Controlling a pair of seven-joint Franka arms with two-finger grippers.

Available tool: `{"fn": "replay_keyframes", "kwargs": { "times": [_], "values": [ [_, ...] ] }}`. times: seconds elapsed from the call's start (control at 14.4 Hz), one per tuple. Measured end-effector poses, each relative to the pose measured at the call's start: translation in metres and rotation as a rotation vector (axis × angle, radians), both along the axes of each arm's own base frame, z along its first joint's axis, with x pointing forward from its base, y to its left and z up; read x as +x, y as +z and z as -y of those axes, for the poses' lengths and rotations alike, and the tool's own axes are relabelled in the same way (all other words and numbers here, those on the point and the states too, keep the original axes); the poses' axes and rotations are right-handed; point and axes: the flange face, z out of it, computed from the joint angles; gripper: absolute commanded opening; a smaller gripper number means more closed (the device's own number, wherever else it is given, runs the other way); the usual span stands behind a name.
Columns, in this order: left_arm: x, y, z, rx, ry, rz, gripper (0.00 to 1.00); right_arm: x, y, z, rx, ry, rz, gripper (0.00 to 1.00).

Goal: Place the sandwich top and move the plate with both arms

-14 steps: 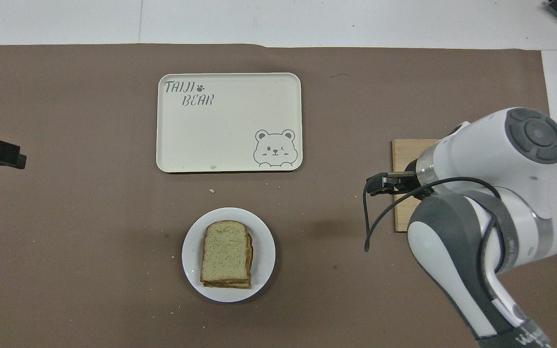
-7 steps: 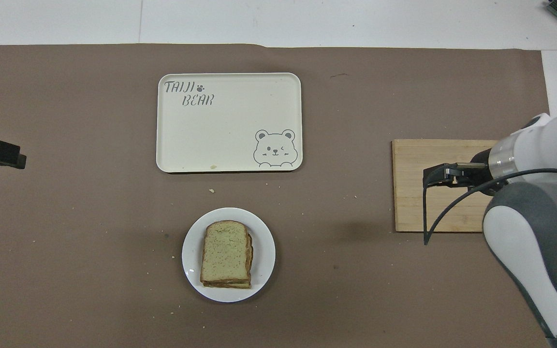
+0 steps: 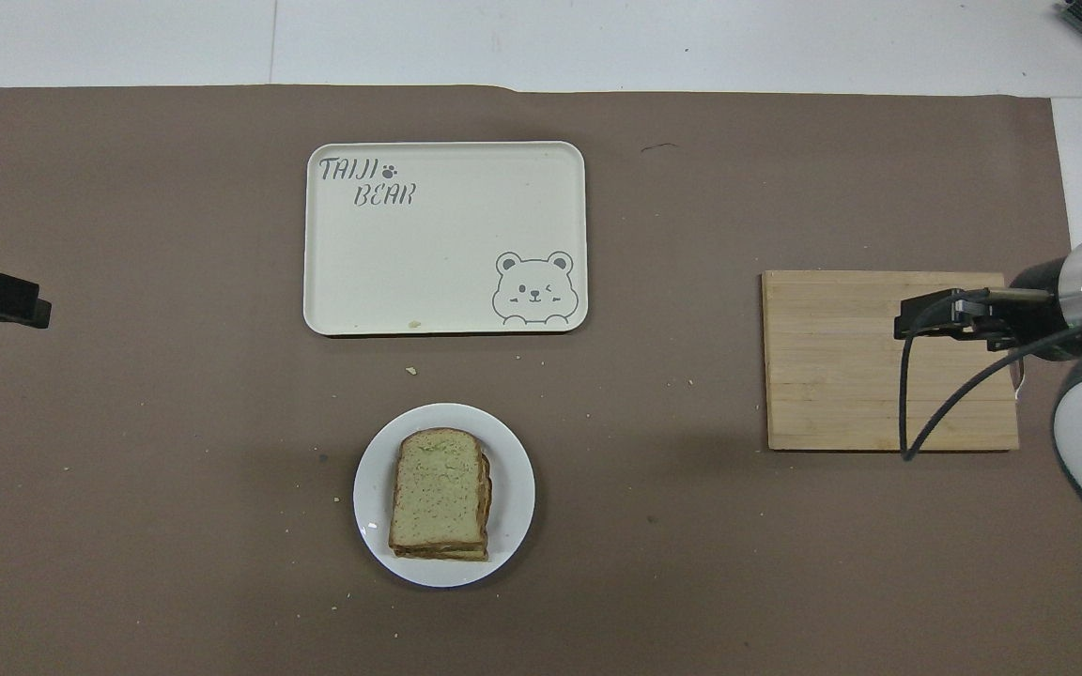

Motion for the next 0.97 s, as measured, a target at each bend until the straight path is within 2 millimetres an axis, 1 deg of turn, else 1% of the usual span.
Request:
{"fn": "replay_keyframes", "kwargs": {
  "times": [0.14,0.28,0.55,0.76,0.83,0.9,0.97],
  "values": [
    [0.0,0.0,0.0,0.0,0.0,0.0,1.0,0.001,0.012,0.008,-0.025,-0.004,0.019,1.0],
    [0.0,0.0,0.0,0.0,0.0,0.0,1.0,0.0,0.026,0.009,-0.04,0.0,0.017,1.0],
    [0.0,0.0,0.0,0.0,0.0,-0.003,1.0,-0.007,0.066,0.004,-0.067,0.017,0.013,1.0],
    [-0.012,-0.002,0.005,-0.035,-0.007,-0.068,1.0,-0.014,0.096,0.003,-0.069,0.019,0.01,1.0],
    [-0.015,-0.004,0.008,-0.064,-0.009,-0.072,1.0,-0.017,0.105,0.004,-0.069,0.018,0.007,1.0],
    [-0.02,-0.01,0.01,-0.085,-0.01,-0.078,1.0,-0.02,0.111,0.005,-0.07,0.017,0.005,1.0],
    [-0.025,-0.022,0.011,-0.099,-0.009,-0.078,1.0,-0.022,0.116,0.006,-0.07,0.026,0.008,1.0]
  ]
}}
